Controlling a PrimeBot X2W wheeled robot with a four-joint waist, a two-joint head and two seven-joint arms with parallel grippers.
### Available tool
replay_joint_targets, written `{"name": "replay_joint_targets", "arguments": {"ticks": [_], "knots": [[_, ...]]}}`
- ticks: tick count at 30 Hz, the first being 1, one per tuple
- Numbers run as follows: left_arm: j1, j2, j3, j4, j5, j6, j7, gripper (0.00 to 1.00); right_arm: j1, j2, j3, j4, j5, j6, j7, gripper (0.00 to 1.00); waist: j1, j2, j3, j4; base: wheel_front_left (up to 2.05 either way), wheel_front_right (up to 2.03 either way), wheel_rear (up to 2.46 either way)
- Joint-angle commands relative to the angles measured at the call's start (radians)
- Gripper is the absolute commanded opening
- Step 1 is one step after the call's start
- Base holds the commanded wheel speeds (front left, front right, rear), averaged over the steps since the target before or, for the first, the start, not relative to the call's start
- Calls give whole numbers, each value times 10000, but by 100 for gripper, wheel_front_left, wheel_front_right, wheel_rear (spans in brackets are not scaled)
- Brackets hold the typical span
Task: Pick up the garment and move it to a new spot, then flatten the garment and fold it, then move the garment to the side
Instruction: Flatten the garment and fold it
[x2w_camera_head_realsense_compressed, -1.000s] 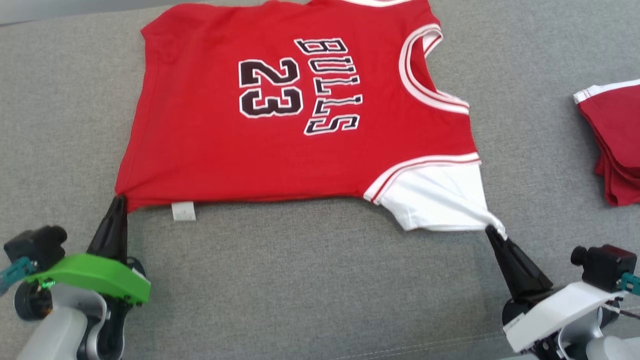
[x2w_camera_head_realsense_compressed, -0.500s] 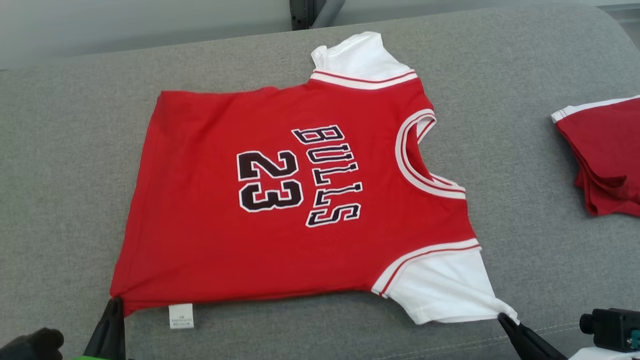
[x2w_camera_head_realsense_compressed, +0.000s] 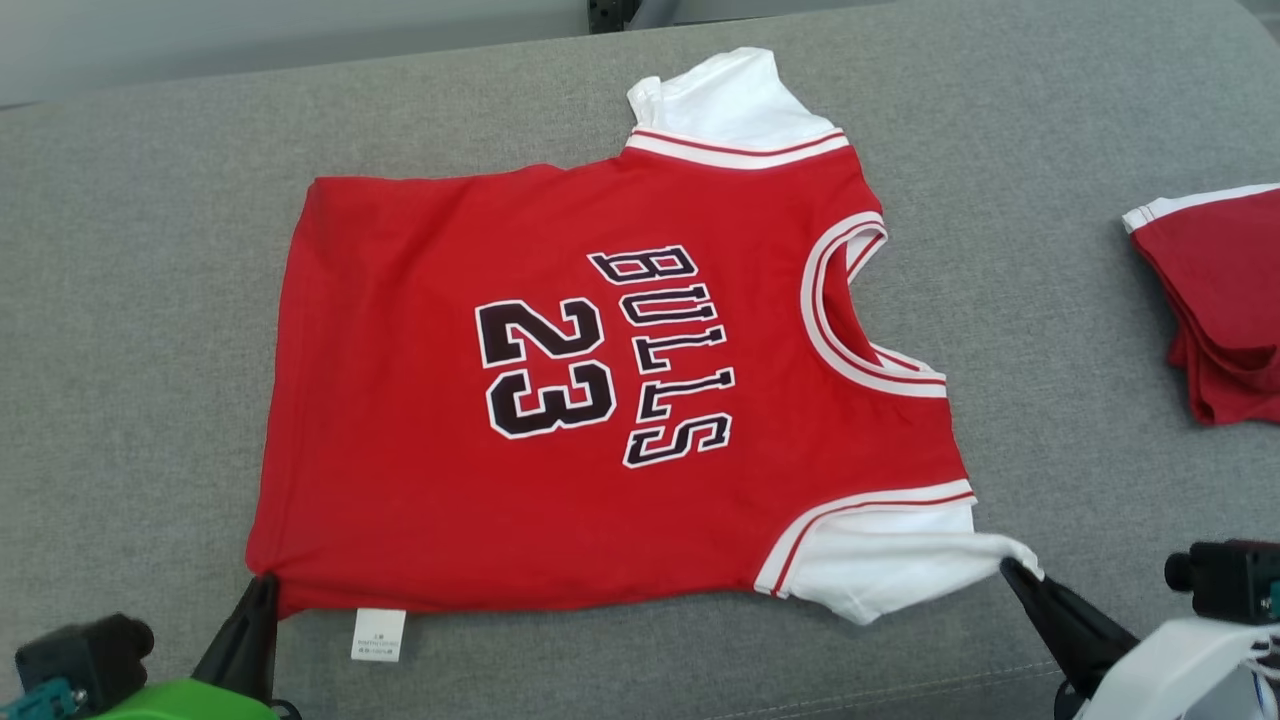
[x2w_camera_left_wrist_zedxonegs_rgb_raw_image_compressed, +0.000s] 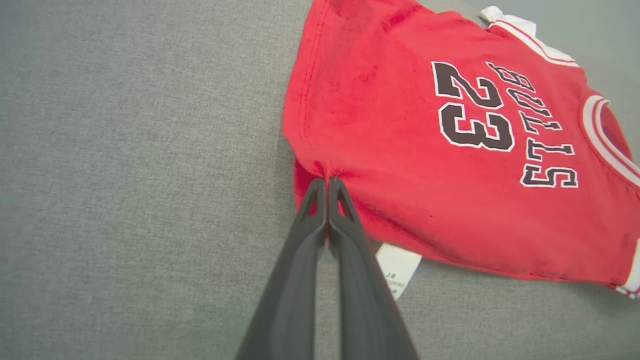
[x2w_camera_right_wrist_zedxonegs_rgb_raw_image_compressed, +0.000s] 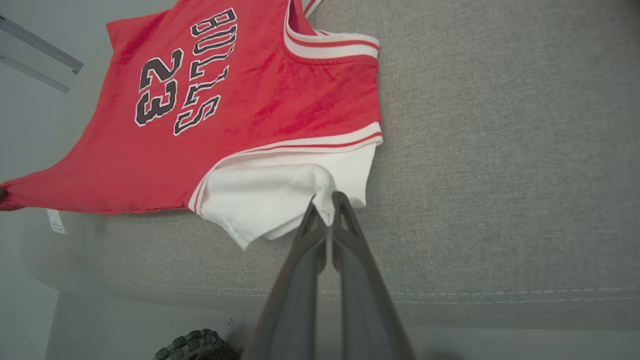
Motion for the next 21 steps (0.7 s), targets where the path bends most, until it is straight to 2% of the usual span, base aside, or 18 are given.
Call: {"name": "replay_joint_targets", "arguments": {"ticks": [1,3,10,16,21], "knots": [[-482,202,-31,95,-11,-164,183,0,-533,-133,66,65,65,-6,36,0,1,0,289,-40,0,0,0],[-938,279,-169,236,38,-390,453,0,-1138,-308,123,229,156,-6,55,0,1,0,522,-15,0,0,0],[-2436,377,-307,736,222,-780,997,0,-3318,-921,490,1018,303,-6,-191,0,1,0,1252,-13,0,0,0],[-3371,99,-194,1474,70,-1122,1000,0,-5120,-1228,1111,2279,388,-3,-708,0,1,0,1894,27,0,0,0],[-3674,-298,-305,2168,-56,-1406,786,0,-5942,-1312,1740,3412,600,-3,-1260,0,1,0,2177,127,0,0,0]]}}
